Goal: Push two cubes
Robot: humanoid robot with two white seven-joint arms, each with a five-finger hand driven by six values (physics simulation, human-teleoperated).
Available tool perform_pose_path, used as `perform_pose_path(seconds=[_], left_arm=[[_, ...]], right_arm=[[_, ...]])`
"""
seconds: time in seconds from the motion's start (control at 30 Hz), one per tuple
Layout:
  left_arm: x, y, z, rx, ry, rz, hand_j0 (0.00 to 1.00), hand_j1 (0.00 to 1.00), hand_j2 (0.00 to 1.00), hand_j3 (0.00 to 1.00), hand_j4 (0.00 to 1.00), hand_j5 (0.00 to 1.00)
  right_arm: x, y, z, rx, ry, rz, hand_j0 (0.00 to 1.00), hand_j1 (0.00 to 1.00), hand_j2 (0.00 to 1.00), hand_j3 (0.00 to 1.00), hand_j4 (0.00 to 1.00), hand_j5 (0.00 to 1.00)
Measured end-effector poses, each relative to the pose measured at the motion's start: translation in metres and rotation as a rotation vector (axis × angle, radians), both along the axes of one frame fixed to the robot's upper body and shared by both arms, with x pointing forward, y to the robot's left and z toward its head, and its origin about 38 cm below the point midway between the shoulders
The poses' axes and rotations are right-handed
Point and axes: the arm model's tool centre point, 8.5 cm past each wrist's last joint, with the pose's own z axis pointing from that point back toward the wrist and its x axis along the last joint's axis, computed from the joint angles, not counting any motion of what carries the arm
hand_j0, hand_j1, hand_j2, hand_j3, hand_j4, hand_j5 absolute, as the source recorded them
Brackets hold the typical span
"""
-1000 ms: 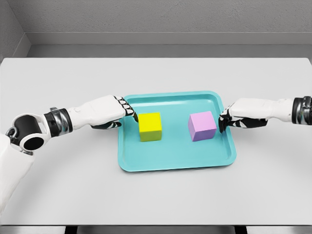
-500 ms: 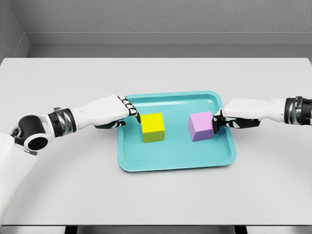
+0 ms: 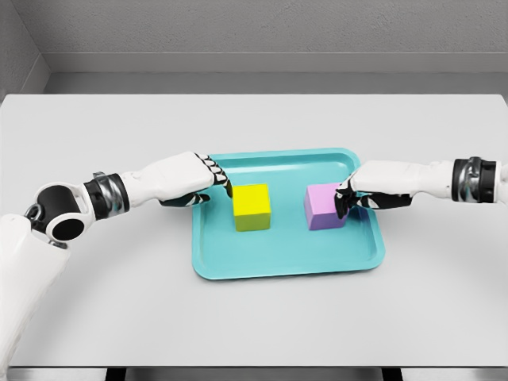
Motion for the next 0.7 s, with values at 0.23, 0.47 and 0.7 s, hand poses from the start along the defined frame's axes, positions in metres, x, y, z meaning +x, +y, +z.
perform_pose_path(seconds=[0.23,0.47,0.7], left_arm=[[0.000,0.001,-0.002,-0.012,0.011,0.007,0.59,0.59,0.59,0.59,0.59,0.59],[0.001,0.004,-0.009,0.019,0.018,0.008,0.57,0.57,0.57,0.57,0.57,0.57],[0.001,0.003,-0.010,0.033,0.015,0.004,0.57,0.57,0.57,0.57,0.57,0.57]], right_arm=[[0.000,0.001,0.003,0.005,-0.010,0.016,0.40,0.40,0.40,0.40,0.40,0.40],[-0.004,-0.007,0.009,0.007,-0.030,0.044,0.40,0.40,0.40,0.40,0.40,0.40],[0.000,-0.023,0.001,-0.016,-0.009,-0.006,0.40,0.40,0.40,0.40,0.40,0.40]])
